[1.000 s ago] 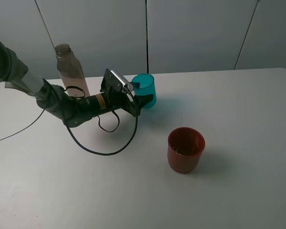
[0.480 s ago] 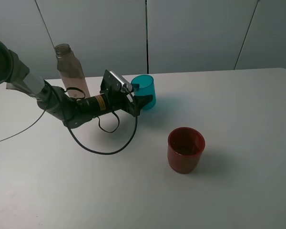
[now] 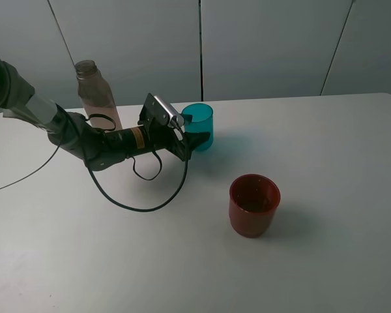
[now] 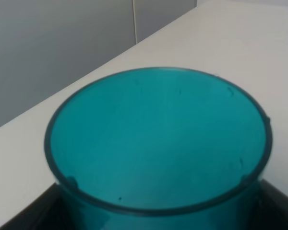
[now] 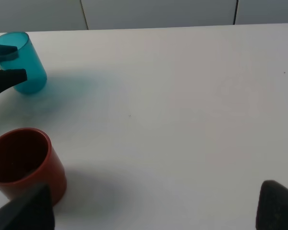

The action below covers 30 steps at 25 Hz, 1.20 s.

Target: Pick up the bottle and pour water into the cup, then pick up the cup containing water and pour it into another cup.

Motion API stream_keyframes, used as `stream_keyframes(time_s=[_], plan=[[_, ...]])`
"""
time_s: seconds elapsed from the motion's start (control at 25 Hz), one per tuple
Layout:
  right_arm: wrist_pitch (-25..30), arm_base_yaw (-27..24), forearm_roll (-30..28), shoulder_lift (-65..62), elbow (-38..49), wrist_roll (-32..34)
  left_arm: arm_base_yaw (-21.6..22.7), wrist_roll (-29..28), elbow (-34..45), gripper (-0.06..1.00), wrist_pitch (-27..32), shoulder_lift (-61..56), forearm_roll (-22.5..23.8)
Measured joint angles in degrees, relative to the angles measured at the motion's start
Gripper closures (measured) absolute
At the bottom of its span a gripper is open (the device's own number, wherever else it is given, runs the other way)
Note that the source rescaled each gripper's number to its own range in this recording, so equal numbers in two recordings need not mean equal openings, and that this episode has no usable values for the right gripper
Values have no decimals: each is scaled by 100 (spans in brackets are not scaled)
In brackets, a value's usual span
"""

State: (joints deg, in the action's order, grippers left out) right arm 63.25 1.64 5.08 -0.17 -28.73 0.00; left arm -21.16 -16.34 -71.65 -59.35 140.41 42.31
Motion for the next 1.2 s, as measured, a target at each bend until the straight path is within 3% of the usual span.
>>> stream_keyframes(time_s=[0.08, 0.12, 0.2, 0.64, 0.92, 1.2], plan=[[0, 0, 0, 0, 0, 0, 0, 0, 0, 19, 10, -38, 27], [0, 0, 0, 0, 0, 0, 0, 0, 0, 6, 23, -75, 41], [0, 0, 0, 0, 0, 0, 0, 0, 0, -3, 23, -162, 52], [0, 0, 0, 0, 0, 0, -45, 0, 0, -5, 431, -808, 172], [0, 0, 0, 0, 0, 0, -301, -187, 0, -5, 1785, -1908, 113], [0, 0, 0, 0, 0, 0, -592, -1208, 0, -5, 3197, -3228, -125]])
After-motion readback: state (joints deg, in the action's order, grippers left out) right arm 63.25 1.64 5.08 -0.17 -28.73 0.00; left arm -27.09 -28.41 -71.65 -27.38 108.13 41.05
